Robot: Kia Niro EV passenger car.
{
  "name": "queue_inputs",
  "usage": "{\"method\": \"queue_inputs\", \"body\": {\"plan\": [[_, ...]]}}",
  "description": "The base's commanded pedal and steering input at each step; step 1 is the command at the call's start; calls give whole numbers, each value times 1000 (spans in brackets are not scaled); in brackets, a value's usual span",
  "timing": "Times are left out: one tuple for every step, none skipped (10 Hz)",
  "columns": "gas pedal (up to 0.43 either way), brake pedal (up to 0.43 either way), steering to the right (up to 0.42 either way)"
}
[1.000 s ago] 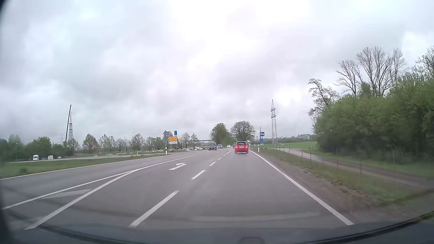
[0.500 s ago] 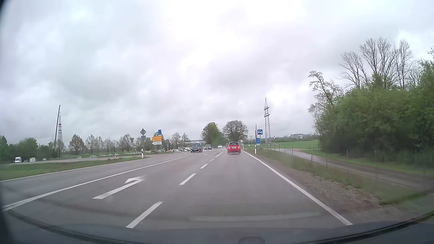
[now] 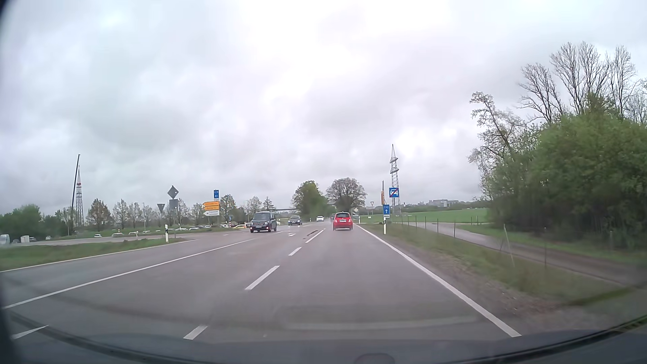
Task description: Follow the waypoints while adhering to traffic rules and regulations
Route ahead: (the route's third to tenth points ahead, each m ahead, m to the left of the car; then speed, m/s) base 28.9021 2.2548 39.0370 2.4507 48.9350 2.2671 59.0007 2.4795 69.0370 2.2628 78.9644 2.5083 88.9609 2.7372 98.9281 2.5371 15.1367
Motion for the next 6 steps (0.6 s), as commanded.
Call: {"method": "queue_inputs", "body": {"plan": [[268, 0, 1], [268, 0, 1], [268, 0, 0], [268, 0, 1], [268, 0, 0], [268, 0, 0]]}}
